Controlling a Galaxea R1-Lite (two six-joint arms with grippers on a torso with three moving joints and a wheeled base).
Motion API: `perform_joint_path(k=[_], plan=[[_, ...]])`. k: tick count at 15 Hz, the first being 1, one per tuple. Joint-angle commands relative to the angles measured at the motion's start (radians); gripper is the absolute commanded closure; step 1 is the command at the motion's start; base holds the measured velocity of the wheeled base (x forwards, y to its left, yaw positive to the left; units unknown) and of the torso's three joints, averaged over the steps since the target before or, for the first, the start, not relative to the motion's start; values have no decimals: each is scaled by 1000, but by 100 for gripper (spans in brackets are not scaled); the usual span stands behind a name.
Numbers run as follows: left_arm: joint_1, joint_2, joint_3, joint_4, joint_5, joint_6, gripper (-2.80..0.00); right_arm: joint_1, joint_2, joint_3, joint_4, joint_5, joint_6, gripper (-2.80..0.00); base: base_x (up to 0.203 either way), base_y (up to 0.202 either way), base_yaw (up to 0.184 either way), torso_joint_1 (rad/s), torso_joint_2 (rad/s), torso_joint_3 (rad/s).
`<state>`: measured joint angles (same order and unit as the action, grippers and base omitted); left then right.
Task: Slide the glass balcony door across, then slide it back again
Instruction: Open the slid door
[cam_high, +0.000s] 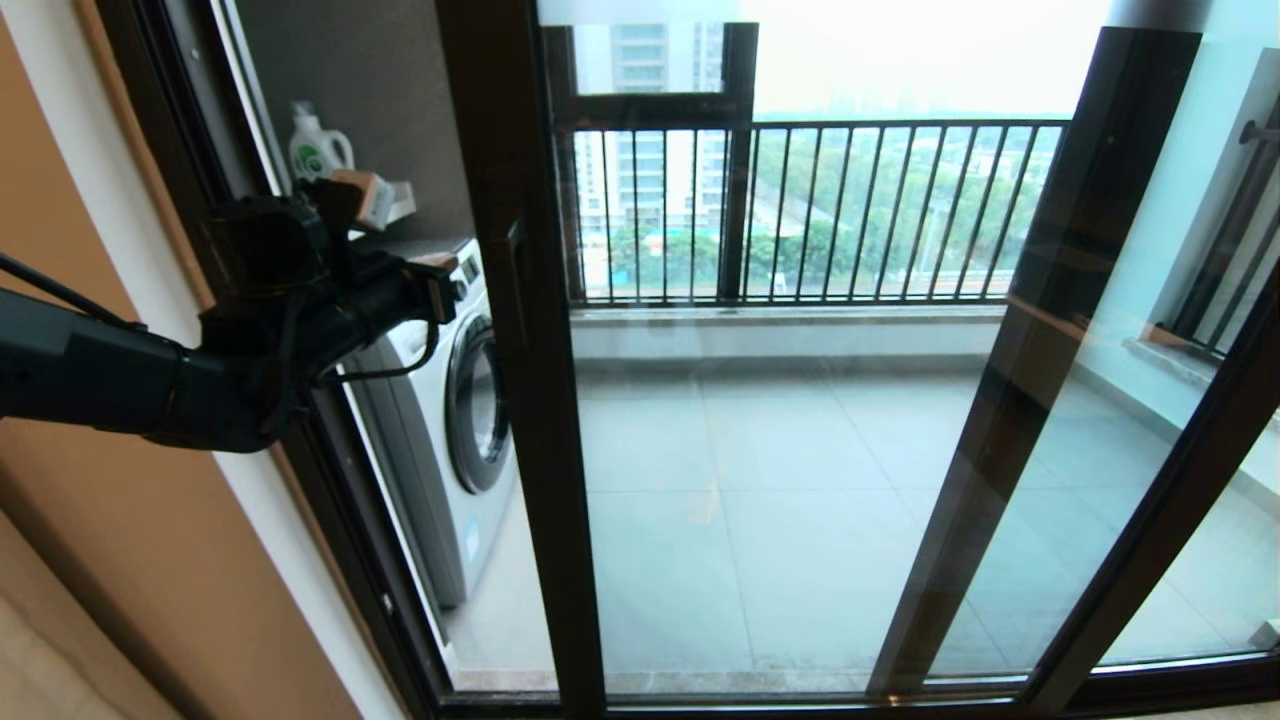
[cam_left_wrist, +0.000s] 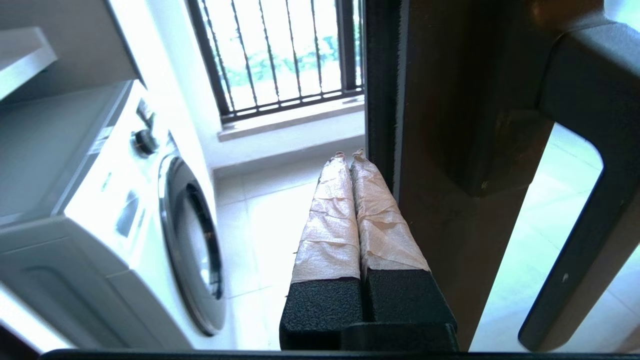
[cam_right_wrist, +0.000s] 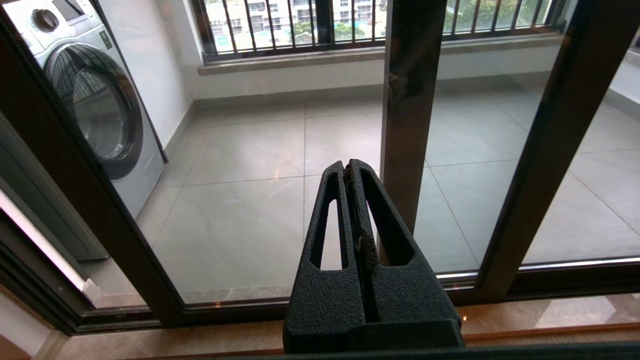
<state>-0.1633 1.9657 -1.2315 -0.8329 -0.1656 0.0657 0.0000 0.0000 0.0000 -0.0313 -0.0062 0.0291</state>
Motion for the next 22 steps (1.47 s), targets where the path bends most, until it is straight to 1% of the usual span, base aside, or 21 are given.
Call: perform_joint_path(k=[1,5,7,8,9,10,11,14,18,20,22], plan=[[-30,4,-1,-8,17,-2,0,0,-2,12,-1,0,0,0,0,0,0,0,0,0],[-32,-2,-1,-9,20,-4,0,0,-2,12,-1,0,0,0,0,0,0,0,0,0],[-32,5,-20,-8,23,-4,0,0,-2,12,-1,0,0,0,0,0,0,0,0,0],[-35,15,-41,-5,44,-4,0,0,-2,12,-1,0,0,0,0,0,0,0,0,0],[-42,21,-54,-5,82,-4,0,0,-2,12,-1,0,0,0,0,0,0,0,0,0],[-45,12,-46,-6,100,-5,0,0,-2,12,-1,0,0,0,0,0,0,0,0,0],[-44,-17,-17,-6,104,-11,0,0,-2,12,-1,0,0,0,0,0,0,0,0,0],[-39,-203,177,0,95,-54,0,0,-2,12,-1,0,0,0,0,0,0,0,0,0],[-21,-563,433,10,77,-89,0,0,-2,12,-1,0,0,0,0,0,0,0,0,0],[-8,-766,546,60,75,-98,0,0,-2,12,-1,0,0,0,0,0,0,0,0,0],[-2,-974,642,144,77,-103,0,0,-2,12,-1,0,0,0,0,0,0,0,0,0]])
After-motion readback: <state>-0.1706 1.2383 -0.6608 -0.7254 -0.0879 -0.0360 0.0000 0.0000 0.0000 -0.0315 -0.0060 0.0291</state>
